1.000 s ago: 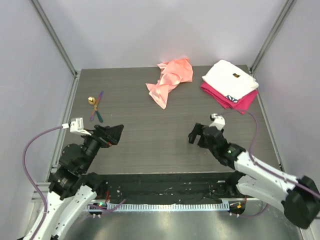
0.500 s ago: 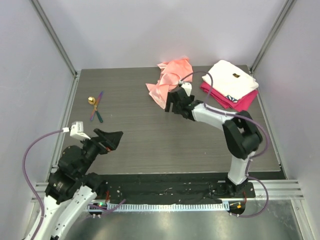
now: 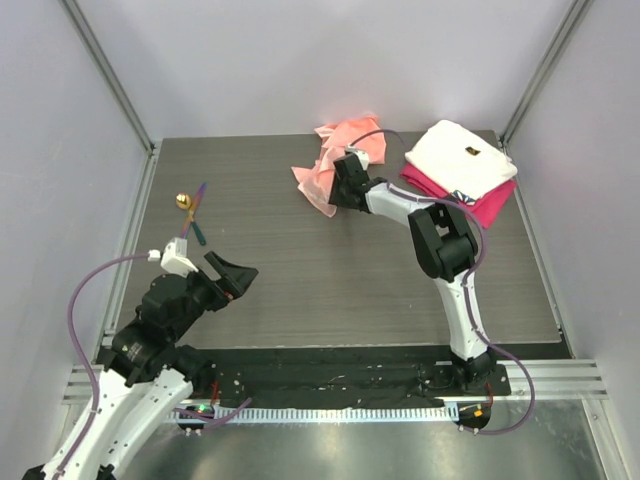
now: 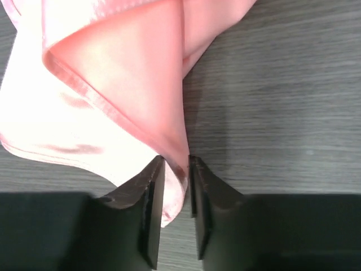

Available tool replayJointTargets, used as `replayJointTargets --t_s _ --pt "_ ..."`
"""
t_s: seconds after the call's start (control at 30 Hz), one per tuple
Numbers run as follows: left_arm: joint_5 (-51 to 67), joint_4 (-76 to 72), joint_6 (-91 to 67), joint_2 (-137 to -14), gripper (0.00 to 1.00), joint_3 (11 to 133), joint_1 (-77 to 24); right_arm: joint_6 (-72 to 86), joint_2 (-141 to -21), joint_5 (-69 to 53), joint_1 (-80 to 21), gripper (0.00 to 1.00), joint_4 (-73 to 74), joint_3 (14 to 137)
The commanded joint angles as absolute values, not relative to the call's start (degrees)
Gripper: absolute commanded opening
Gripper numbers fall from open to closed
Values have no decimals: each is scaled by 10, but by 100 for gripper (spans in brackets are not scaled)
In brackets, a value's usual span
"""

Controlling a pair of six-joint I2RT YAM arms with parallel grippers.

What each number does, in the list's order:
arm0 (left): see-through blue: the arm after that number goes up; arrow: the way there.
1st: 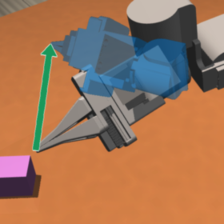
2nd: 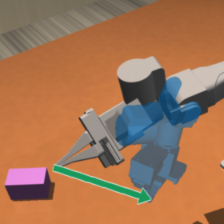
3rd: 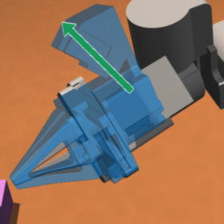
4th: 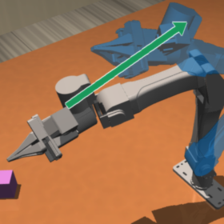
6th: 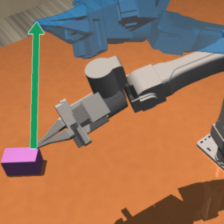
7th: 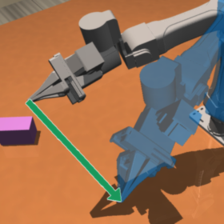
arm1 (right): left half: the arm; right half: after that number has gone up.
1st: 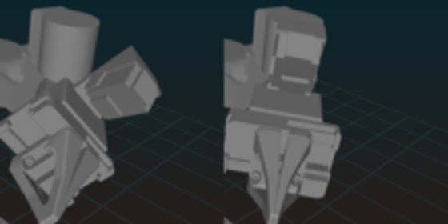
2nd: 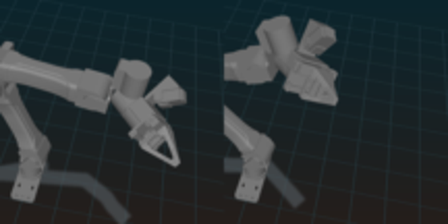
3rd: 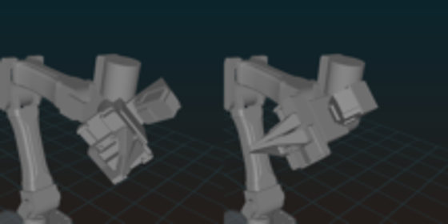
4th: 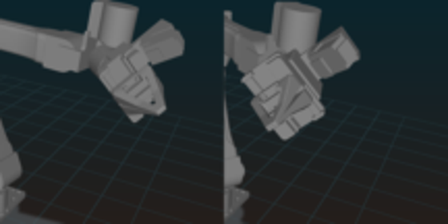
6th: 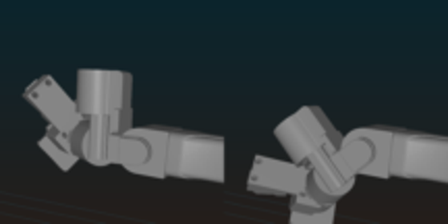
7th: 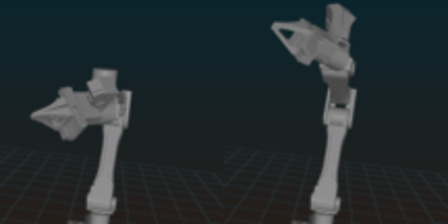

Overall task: Fold the napkin into a case and place the utensils inside
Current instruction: Move the crumpled napkin to the corner of the board.

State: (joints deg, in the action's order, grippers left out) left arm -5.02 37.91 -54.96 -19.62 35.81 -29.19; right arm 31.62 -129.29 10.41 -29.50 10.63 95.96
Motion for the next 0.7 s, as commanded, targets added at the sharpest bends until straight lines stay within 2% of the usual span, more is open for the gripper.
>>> replayJointTargets --t_s 0.0,0.1,0.17,0.23,0.47,0.53,0.6,0.67 --pt "-91 330 -579 -224 88 366 -293 323 -1290 61 -299 21 103 965" --pt "-111 323 -560 -277 86 381 -293 333 -1232 34 -298 7 82 884" --pt "-115 316 -547 -317 83 393 -293 335 -1188 21 -299 1 66 806" --pt "-112 295 -531 -384 82 410 -293 334 -1111 17 -298 1 61 746" --pt "-49 187 -497 -609 83 477 -292 350 -841 7 -280 1 69 418" --pt "-15 152 -501 -660 82 486 -291 352 -791 -15 -276 1 76 375" --pt "17 122 -509 -749 80 511 -291 354 -735 -18 -273 1 86 332" --pt "47 135 -505 -839 69 550 -291 359 -698 -32 -268 1 87 310"
